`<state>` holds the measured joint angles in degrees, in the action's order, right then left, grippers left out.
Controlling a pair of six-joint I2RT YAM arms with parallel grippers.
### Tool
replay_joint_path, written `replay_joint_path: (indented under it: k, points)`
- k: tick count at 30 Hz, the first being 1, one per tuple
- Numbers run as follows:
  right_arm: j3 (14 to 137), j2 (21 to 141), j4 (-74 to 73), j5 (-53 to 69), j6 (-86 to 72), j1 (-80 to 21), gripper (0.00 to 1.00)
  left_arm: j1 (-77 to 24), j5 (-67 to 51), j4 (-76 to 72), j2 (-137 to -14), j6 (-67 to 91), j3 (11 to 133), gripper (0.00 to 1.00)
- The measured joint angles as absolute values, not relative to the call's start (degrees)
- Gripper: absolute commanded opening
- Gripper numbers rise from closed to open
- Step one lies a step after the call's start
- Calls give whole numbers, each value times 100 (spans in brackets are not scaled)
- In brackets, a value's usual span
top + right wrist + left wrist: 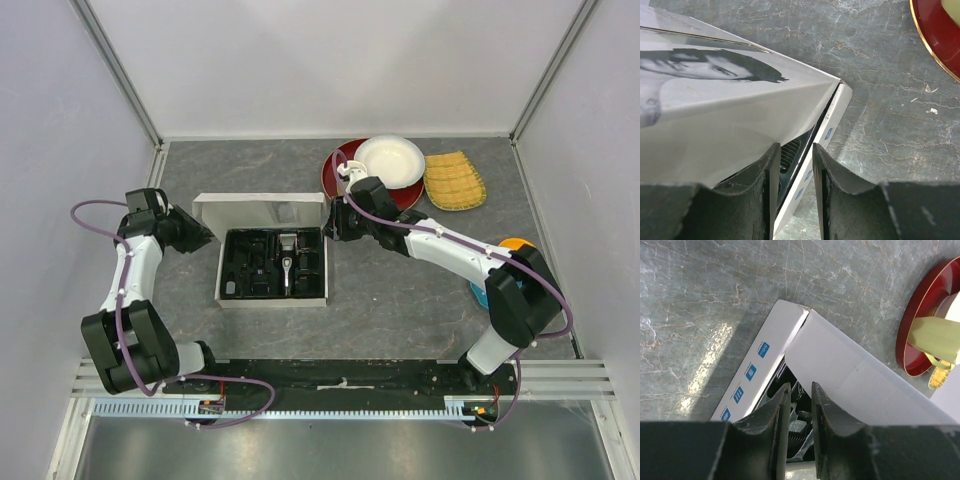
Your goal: Sort the hair-cutting tools
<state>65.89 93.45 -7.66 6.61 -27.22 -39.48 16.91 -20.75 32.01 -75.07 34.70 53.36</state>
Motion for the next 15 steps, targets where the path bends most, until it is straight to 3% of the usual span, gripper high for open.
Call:
replay_joint_path:
  k: [15]
  points:
    - [6289, 9236, -733, 554, -2720, -3977, 40, 1691, -2209, 3159, -7452, 3369, 5037, 30]
